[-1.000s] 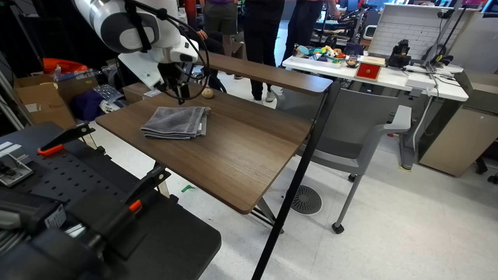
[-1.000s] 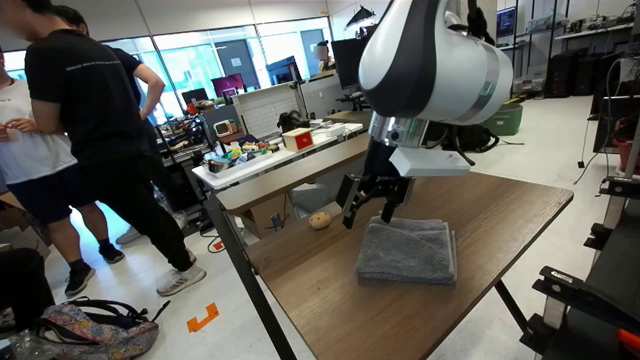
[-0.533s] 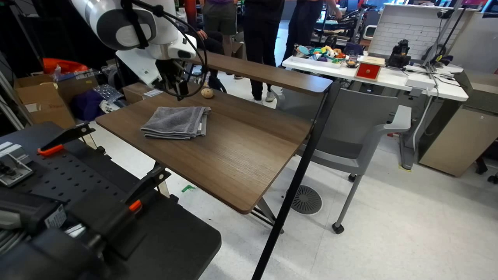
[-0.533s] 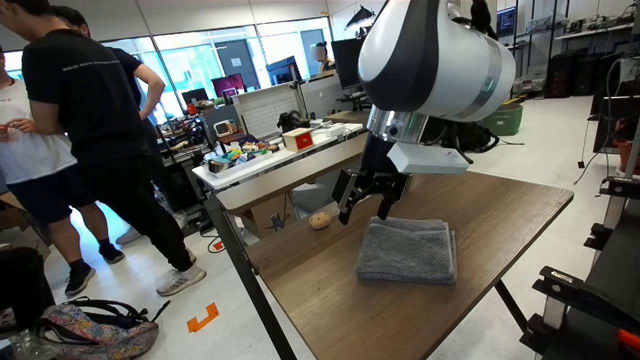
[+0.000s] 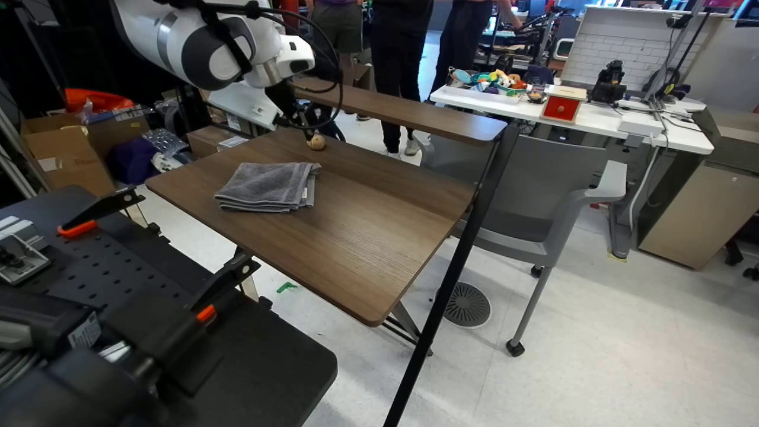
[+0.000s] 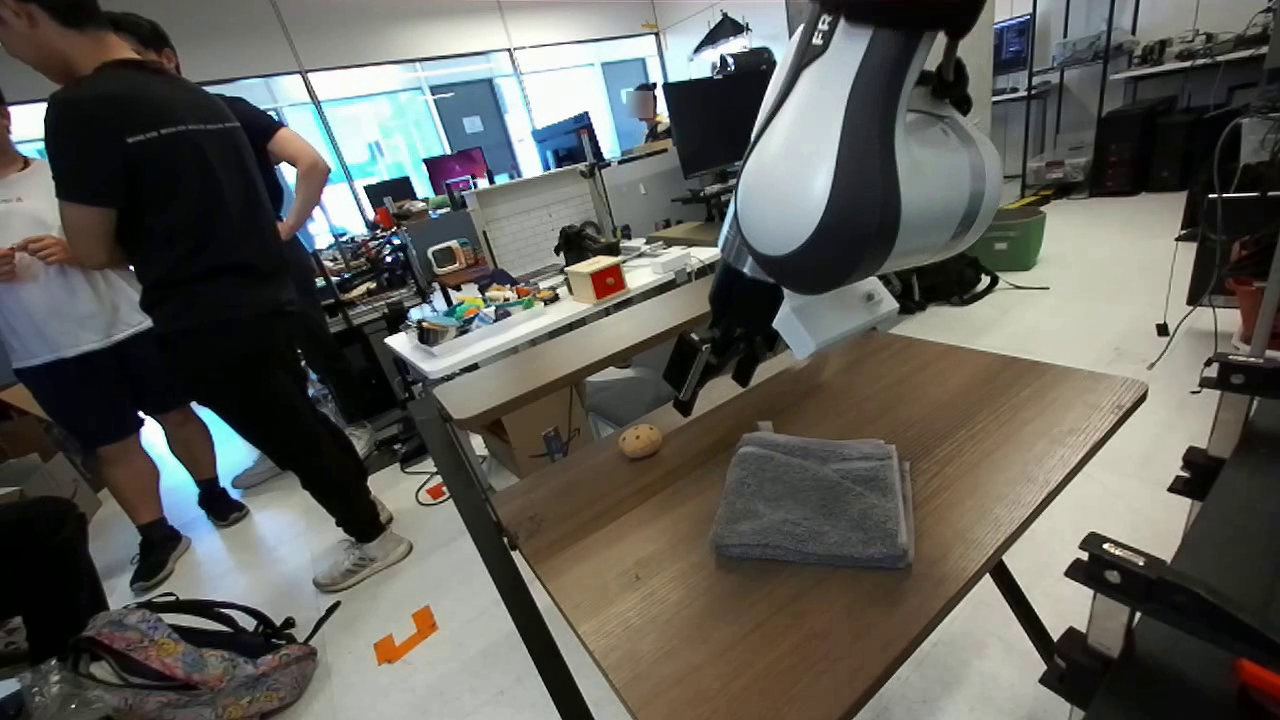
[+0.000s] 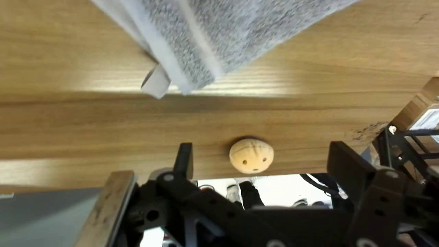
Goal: Use the towel to wipe the table, then move the brown object to the right
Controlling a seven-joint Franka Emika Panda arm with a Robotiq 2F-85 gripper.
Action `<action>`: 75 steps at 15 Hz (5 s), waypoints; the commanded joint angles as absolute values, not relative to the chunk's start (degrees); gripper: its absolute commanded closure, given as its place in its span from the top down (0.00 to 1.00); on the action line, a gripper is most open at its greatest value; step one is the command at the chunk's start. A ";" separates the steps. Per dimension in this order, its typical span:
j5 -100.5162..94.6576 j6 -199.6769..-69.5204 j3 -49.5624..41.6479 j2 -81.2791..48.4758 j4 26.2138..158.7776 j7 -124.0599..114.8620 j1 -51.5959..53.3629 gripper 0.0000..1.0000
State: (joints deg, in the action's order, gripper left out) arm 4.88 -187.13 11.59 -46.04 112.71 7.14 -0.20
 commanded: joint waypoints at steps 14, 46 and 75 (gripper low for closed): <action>-6.92 -197.82 6.89 -60.27 96.44 6.79 4.88 1.00; -3.20 -189.27 8.61 -67.08 85.24 0.72 3.49 0.02; 0.74 -176.79 -15.10 -56.07 100.33 -10.23 6.13 0.06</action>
State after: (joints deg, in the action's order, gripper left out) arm 0.26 -174.17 -18.43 -53.48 103.54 -11.49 10.00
